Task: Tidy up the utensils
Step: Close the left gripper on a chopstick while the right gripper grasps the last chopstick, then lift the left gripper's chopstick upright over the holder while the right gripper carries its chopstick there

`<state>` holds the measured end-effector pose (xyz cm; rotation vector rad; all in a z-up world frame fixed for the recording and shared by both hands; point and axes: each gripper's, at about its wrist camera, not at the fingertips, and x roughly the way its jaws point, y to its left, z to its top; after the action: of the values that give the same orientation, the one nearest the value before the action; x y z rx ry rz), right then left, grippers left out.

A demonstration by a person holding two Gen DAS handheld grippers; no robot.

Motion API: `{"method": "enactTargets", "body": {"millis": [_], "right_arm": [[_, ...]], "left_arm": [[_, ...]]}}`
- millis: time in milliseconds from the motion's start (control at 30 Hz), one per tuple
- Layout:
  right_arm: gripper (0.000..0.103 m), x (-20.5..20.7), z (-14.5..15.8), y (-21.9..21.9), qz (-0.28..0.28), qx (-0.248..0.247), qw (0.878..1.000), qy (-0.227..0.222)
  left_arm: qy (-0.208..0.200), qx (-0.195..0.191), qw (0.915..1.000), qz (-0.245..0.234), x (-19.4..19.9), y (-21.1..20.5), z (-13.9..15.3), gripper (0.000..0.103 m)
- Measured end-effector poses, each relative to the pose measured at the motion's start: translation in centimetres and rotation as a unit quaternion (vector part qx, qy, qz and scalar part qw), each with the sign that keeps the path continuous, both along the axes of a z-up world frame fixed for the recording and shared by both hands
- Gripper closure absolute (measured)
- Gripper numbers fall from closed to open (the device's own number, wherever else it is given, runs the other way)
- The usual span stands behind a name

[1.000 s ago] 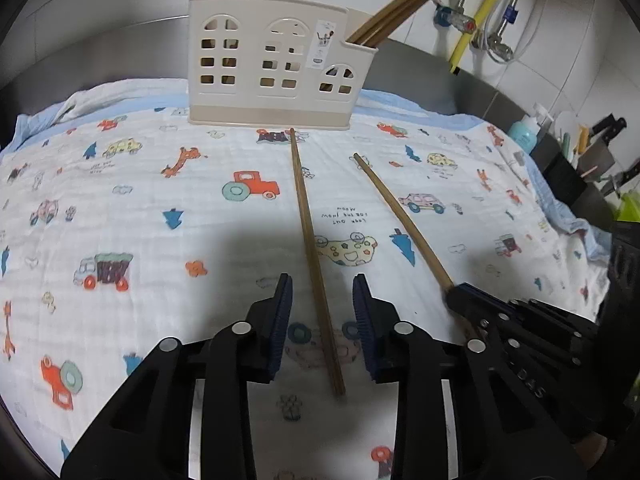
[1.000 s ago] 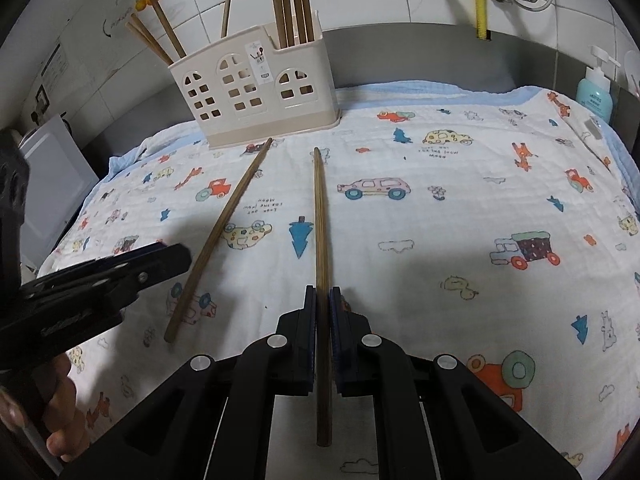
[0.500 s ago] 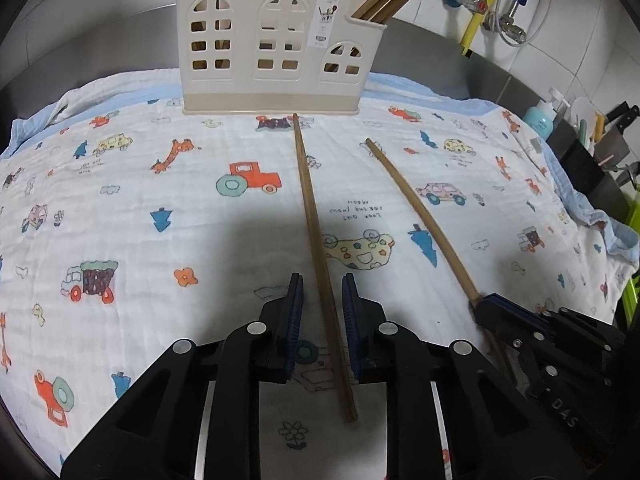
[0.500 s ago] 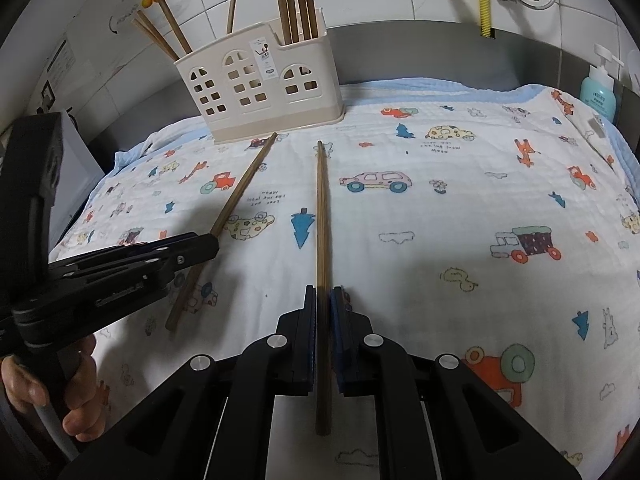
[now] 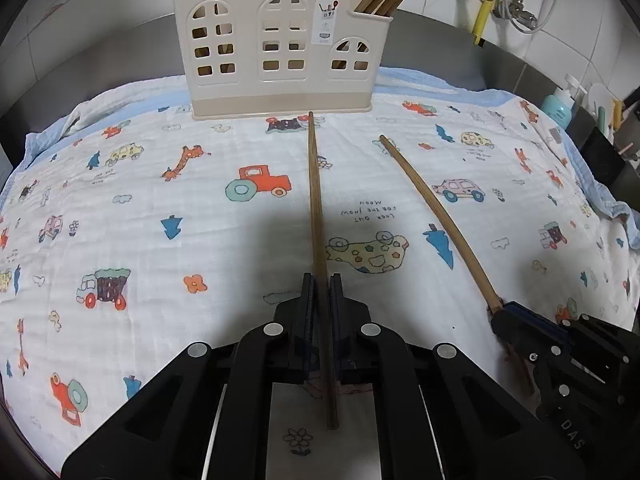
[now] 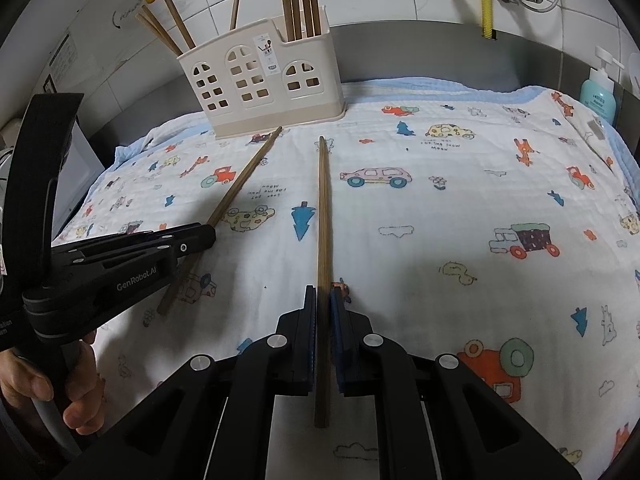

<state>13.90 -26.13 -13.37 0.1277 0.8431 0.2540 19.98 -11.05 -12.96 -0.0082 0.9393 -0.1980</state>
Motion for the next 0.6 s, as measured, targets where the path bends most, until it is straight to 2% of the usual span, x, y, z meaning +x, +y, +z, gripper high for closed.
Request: {"method": "enactTargets", "body": {"millis": [233, 533, 600], "right_arm": [[0.096, 0.1, -0.11, -0.17, -0.001, 0.007, 1.0, 0.0], [0.096, 0.09, -0.12, -0.01, -0.001, 0.001, 1.0, -0.004], [0.096, 0.03, 0.09, 0.05, 0.0, 0.003, 1.0, -0.006]], "left_arm": [[0.004, 0.001, 0.9998, -0.019, -0.36, -0.14, -0.02, 0.096], [0.011, -0.013, 0.9995, -0.027, -0.14, 0.24, -0.04, 0.096], [0.016, -0.027, 0.9991, -0.027, -0.05, 0.64, 0.15, 0.096]]}}
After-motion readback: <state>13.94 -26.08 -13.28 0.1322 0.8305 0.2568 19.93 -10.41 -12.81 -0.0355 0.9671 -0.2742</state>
